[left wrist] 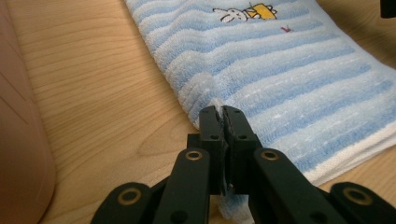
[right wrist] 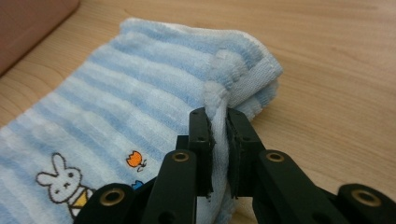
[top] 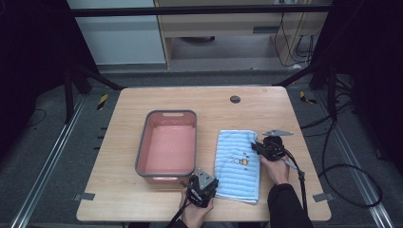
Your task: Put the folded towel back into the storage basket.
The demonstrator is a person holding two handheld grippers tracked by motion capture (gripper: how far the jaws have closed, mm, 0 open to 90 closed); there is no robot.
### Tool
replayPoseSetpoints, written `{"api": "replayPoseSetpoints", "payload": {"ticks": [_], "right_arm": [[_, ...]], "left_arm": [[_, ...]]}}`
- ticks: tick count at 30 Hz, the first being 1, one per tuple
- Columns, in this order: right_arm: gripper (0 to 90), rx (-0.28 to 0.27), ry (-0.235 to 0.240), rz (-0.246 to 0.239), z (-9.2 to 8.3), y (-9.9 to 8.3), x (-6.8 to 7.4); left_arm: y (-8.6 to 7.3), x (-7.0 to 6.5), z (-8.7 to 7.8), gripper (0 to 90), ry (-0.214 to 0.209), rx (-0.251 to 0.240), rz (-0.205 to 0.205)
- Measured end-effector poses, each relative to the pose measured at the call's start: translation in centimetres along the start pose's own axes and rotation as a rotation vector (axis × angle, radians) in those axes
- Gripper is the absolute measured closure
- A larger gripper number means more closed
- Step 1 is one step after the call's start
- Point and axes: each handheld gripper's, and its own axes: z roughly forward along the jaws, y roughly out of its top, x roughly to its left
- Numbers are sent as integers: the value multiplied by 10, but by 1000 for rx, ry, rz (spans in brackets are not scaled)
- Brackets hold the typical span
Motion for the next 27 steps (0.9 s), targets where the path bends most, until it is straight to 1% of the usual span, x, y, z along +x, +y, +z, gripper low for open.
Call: {"api": "replayPoseSetpoints", "payload": {"ticks": [1,2,3,5,6,7,9,10,13,15,17,21,22,27], "right_arm": [[824,-10,2,-9,-2,1,0],[825,-17,1,-15,-5,2,1],[825,-28,5,-18,-8,3,1],[825,-46,8,-25,-14,5,4],[825,-46,8,-25,-14,5,4],[826,-62,6,-46,-20,7,6],[826,-80,5,-58,-26,9,9],[826,-86,4,-67,-28,10,10],[826,-103,1,-82,-35,13,14],[826,-107,-9,-93,-38,14,15],[826,-118,-7,-88,-41,15,16],[827,-126,-13,-97,-46,17,16],[827,-135,-20,-104,-49,19,16],[827,-162,-21,-99,-57,25,17]], "left_arm": [[0,0,-1,871,-5,-6,-4],[1,0,-3,871,-7,-11,3],[1,0,-3,871,-7,-11,3],[3,-2,-7,871,-18,-26,1],[3,-2,-7,871,-18,-26,1],[4,-4,-11,871,-27,-41,0],[6,-6,-15,871,-35,-53,2],[7,-7,-17,871,-37,-56,8],[10,-9,-20,871,-42,-64,9],[14,-11,-25,871,-48,-80,11],[17,-12,-27,871,-48,-82,21],[21,-13,-30,871,-50,-94,22],[25,-14,-32,871,-47,-98,37],[32,-14,-37,871,-48,-112,43]]}}
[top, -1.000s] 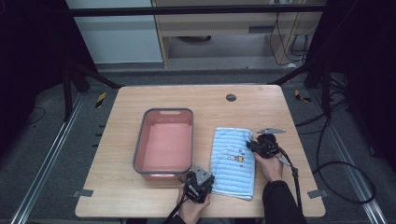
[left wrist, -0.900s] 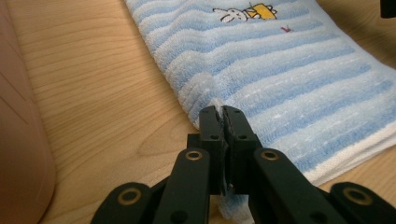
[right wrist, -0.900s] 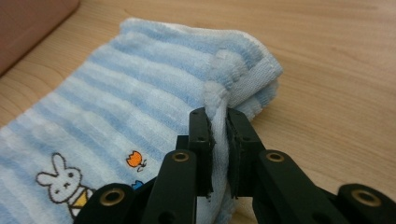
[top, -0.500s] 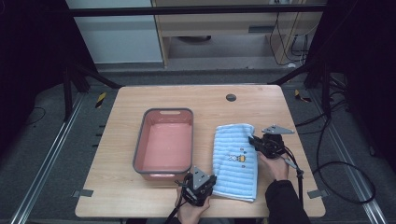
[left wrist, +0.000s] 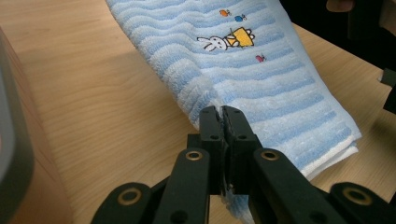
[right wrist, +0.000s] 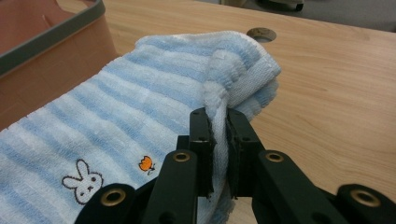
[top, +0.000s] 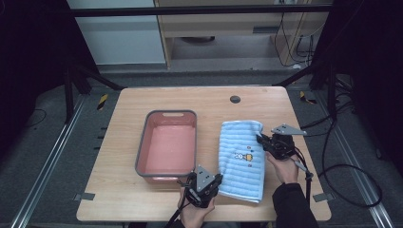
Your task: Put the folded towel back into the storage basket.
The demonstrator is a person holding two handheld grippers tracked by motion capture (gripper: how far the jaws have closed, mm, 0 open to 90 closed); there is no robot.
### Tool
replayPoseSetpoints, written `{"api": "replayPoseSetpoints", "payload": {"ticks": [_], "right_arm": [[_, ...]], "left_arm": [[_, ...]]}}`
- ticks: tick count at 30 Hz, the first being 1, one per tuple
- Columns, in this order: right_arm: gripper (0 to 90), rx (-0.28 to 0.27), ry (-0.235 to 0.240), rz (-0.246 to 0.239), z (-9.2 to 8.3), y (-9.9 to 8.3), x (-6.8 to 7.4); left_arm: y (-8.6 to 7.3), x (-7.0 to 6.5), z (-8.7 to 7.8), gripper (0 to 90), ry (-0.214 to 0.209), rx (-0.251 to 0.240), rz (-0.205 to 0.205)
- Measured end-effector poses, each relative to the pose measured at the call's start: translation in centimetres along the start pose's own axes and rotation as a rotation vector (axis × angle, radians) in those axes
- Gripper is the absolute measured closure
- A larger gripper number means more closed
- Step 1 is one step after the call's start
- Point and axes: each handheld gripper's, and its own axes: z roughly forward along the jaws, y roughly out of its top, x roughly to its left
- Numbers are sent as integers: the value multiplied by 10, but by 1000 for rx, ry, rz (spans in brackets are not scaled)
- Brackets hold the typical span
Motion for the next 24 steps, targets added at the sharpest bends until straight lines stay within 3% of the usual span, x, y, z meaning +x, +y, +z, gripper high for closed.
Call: {"api": "replayPoseSetpoints", "payload": {"ticks": [8,12,19,24], "right_arm": [[828,-39,-14,-17,-9,14,6],[828,-52,-15,-22,-11,20,8],[830,-86,-16,-25,-17,37,11],[830,-109,-17,-27,-19,50,15]], "left_arm": [[21,2,-15,871,-9,-34,31],[28,6,-20,871,-22,-37,27],[40,12,-27,871,-2,-50,54],[48,17,-34,871,-2,-60,52]]}}
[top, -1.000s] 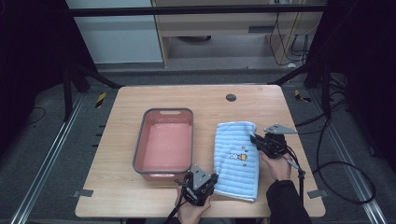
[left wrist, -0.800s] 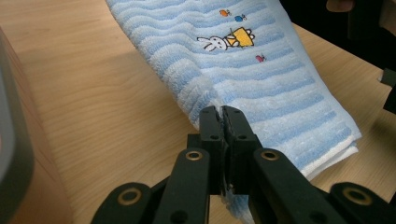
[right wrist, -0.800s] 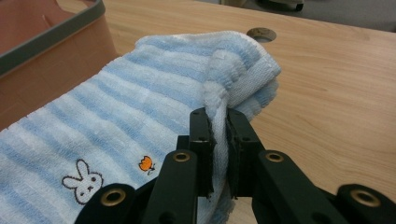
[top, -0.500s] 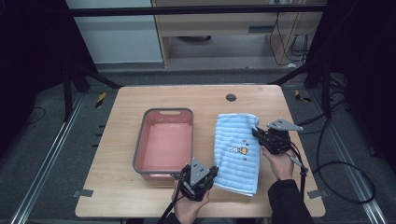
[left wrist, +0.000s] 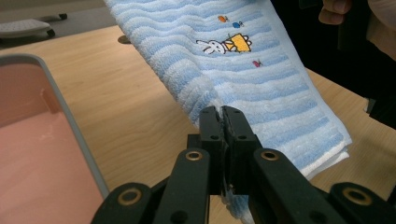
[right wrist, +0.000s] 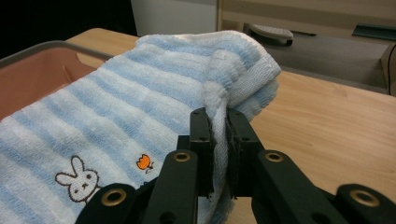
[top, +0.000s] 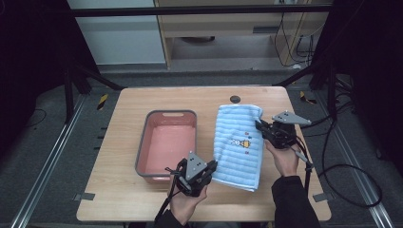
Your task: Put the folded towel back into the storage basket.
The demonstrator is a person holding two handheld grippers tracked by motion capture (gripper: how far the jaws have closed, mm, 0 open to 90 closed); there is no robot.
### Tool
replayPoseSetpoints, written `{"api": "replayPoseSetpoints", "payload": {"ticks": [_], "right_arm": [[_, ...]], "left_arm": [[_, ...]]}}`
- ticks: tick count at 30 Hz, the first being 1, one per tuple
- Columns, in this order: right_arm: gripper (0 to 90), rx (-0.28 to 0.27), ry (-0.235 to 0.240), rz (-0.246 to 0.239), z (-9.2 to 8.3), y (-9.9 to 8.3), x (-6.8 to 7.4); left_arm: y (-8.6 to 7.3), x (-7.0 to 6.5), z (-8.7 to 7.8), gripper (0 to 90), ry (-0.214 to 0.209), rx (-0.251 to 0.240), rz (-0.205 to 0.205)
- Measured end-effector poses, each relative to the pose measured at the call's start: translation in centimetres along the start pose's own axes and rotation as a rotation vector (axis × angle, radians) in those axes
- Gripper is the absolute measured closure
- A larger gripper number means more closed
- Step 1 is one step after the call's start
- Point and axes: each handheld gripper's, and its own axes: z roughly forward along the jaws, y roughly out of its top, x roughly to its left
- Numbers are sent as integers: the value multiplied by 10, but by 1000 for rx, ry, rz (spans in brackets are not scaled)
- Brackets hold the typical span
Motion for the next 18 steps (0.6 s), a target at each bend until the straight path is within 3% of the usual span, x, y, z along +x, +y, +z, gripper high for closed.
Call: {"api": "replayPoseSetpoints", "payload": {"ticks": [11,18], "right_arm": [[831,-32,2,-33,3,26,17],[831,-54,13,-48,7,48,30]], "left_arm": [[18,13,-20,871,22,-49,7],[23,25,-32,871,32,-75,-12]]}}
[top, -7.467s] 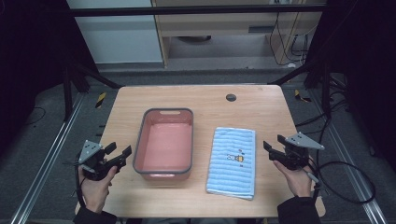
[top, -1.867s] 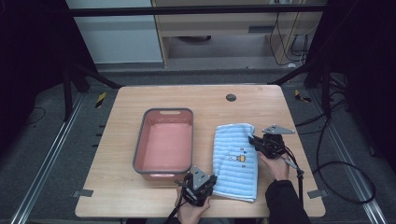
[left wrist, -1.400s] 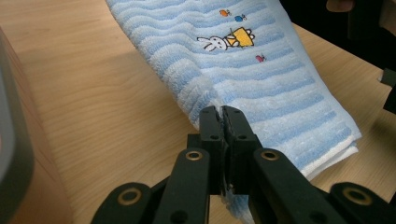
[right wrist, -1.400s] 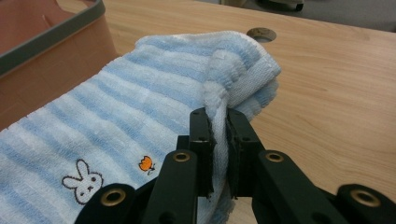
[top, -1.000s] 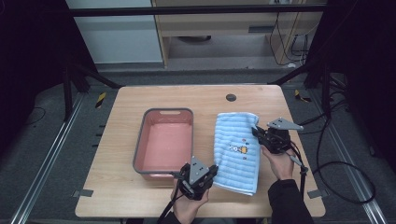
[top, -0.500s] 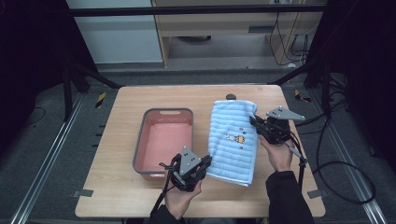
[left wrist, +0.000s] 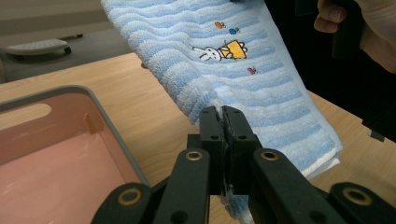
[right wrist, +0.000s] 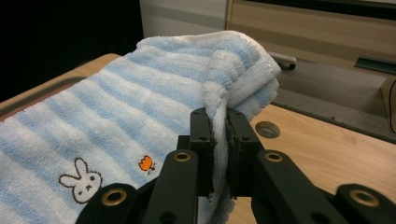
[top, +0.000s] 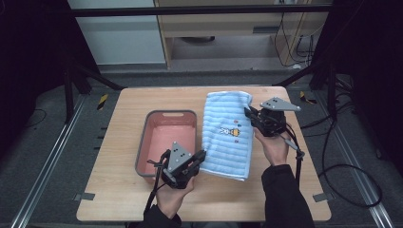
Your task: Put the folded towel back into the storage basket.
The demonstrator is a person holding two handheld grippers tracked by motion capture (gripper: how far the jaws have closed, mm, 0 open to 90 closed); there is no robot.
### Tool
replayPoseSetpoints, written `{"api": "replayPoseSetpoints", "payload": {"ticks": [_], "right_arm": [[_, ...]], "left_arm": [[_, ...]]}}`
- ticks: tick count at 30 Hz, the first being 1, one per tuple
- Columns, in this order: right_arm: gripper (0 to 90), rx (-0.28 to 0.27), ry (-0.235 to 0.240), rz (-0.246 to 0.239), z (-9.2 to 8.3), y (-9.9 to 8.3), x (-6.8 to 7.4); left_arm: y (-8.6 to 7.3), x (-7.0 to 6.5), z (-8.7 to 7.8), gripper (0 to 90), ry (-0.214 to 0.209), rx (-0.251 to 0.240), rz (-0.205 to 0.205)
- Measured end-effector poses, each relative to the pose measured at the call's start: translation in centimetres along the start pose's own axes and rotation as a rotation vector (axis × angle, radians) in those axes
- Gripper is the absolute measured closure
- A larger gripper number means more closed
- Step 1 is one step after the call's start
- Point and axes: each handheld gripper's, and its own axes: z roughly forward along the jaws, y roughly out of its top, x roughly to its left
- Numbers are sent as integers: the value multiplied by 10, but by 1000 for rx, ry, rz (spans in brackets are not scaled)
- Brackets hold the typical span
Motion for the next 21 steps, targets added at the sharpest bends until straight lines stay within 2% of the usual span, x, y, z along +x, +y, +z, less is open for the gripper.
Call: {"api": "replayPoseSetpoints", "payload": {"ticks": [9,11,14,18,21], "right_arm": [[831,-17,13,-7,9,14,12],[831,-28,24,-8,11,21,18],[831,-34,33,-12,16,27,25],[831,-38,43,-34,23,36,36],[831,-37,54,-44,29,41,43]], "left_arm": [[4,15,-13,872,38,-12,10],[4,20,-19,871,46,-22,1],[4,22,-22,871,52,-25,9],[5,28,-29,871,68,-31,5],[6,37,-38,871,87,-36,0]]}}
